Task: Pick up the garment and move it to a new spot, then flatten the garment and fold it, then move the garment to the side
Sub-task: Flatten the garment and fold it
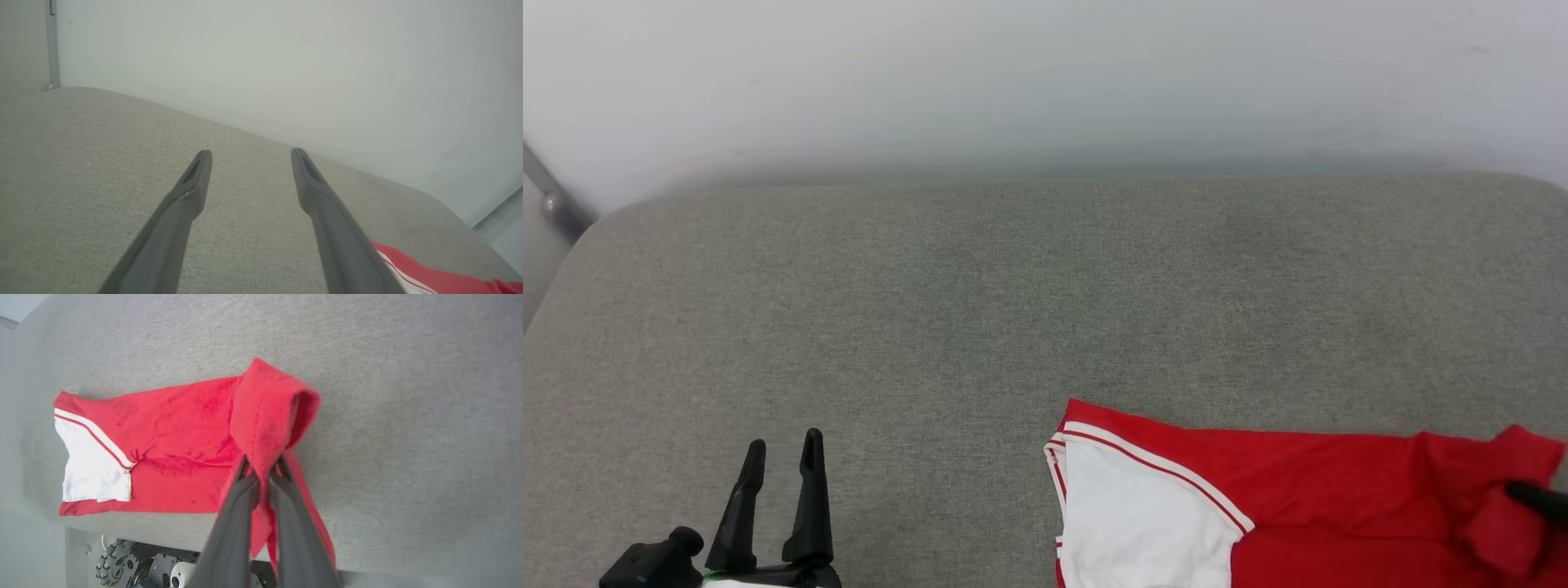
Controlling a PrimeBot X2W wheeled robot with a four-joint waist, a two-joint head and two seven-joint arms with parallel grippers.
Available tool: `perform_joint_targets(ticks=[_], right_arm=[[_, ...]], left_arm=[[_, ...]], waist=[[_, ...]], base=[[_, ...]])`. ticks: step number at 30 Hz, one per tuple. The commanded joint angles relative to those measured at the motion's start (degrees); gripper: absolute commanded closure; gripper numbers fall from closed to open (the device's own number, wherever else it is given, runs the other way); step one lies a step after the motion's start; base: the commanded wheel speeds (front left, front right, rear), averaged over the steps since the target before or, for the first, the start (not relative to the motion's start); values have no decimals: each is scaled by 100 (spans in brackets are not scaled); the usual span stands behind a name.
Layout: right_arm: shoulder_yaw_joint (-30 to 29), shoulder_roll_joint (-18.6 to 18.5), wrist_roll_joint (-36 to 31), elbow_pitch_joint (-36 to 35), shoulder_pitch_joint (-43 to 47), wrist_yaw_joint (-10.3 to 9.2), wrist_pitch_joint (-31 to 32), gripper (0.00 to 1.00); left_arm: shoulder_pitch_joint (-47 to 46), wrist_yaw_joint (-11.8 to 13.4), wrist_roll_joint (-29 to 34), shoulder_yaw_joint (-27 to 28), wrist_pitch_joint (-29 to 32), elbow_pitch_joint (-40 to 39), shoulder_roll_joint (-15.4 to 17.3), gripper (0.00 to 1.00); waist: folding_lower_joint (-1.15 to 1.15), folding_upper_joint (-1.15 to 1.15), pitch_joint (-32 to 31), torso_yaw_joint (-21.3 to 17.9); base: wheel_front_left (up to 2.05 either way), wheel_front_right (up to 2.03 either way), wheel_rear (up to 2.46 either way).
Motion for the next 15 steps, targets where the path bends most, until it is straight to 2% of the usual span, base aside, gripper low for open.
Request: perform_joint_targets(ticks=[1,8,11,15], right_arm=[[-24,204,-49,-353,85,-5,268,100],[262,1181,-162,-1862,-157,-4,1395,100],[592,1538,-238,-2194,-349,-4,1825,100],[1108,1865,-380,-2249,-749,-4,2222,100]], left_arm=[[36,-11,36,5,-11,26,-39,0],[-101,-12,71,-47,-11,194,-108,0],[-167,-11,76,-75,-11,264,-126,0],[-228,-12,73,-104,-11,363,-131,0]], waist=[[0,0,-13,-4],[0,0,45,86],[0,0,81,125],[0,0,121,159]], base=[[0,0,0],[0,0,0],[0,0,0],[0,0,0]])
